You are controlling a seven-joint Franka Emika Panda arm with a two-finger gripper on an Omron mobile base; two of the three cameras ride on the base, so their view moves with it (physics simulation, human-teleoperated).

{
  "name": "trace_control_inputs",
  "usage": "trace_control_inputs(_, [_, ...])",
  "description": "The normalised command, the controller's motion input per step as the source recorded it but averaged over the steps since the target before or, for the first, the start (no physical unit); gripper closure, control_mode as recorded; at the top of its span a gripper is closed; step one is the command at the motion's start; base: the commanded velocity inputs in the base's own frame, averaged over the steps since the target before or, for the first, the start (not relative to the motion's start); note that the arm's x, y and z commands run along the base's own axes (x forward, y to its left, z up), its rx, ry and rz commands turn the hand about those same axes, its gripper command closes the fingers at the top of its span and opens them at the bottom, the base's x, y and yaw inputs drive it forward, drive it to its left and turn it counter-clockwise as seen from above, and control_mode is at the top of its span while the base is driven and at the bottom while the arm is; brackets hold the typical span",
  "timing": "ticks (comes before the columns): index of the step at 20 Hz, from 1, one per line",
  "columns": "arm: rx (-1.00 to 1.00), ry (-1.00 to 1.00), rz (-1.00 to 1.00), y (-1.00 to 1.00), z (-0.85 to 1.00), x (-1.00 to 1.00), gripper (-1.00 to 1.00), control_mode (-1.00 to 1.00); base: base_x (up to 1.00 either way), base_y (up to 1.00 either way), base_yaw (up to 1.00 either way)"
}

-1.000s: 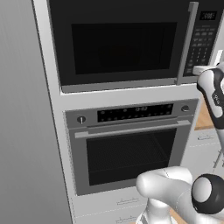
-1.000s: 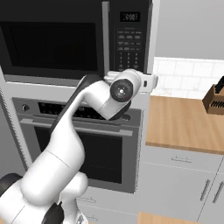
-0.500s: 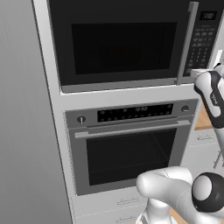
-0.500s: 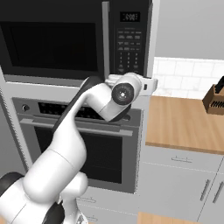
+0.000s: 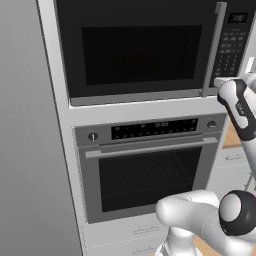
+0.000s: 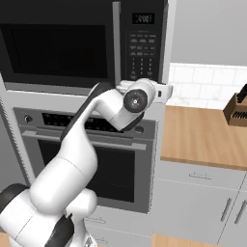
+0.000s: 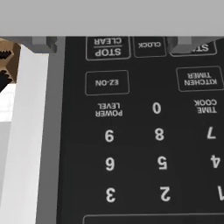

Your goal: Open the microwave, place the bowl with waffle inside the microwave, then close the microwave door and turn it on.

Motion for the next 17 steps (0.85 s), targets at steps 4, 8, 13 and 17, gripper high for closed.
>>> trace_control_inputs(4, [0.0,0.0,0.0,0.11,0.0,0.2,-1.0,-1.0,0.0,0.0,0.0])
trace_control_inputs(8, [0.0,0.0,0.0,0.09,0.0,0.13,-1.0,-1.0,0.0,0.0,0.0])
trace_control_inputs(13, [0.0,0.0,0.0,0.09,0.0,0.01,-1.0,-1.0,0.0,0.0,0.0])
trace_control_inputs(17, [0.0,0.0,0.0,0.07,0.0,0.0,-1.0,-1.0,0.0,0.0,0.0])
